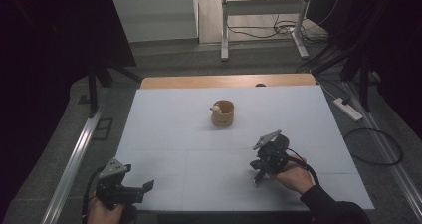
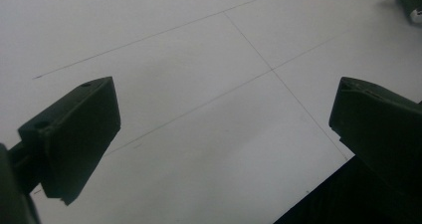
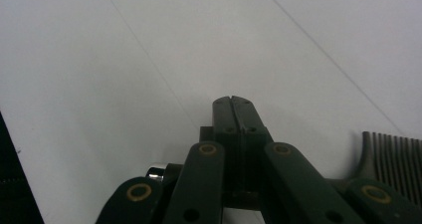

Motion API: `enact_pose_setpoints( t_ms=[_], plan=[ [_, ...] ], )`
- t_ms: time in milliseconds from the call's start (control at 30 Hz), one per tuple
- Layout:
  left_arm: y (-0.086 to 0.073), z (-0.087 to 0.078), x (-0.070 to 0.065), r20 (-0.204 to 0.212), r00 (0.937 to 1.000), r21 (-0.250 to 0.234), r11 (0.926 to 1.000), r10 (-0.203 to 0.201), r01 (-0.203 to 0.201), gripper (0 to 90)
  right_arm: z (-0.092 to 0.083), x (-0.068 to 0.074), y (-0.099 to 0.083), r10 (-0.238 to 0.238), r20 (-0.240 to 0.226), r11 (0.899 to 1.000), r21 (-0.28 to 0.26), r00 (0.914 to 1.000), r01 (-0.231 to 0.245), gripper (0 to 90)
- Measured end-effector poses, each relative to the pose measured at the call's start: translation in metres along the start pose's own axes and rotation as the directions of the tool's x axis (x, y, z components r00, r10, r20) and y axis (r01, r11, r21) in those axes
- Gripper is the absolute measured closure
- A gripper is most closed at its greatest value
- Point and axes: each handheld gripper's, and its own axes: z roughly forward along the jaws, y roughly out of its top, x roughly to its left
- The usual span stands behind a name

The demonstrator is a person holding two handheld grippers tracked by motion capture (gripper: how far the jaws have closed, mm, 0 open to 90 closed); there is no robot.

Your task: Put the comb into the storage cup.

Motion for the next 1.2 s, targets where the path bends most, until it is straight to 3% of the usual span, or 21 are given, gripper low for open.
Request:
enact_pose_setpoints(
  t_ms=[600,1200],
  plan=[
    [0.000,0.000,0.000,0.000,1.0000,0.001,1.0000,-0.001,0.001,0.6,0.011,0.000,-0.011,0.008,-0.012,0.998,0.064,0.9999,-0.007,90.0],
    [0.000,0.000,0.000,-0.003,1.0000,0.002,1.0000,-0.007,0.007,1.0,-0.005,-0.013,-0.032,0.060,-0.020,0.995,0.077,0.9980,-0.059,90.0]
  ],
)
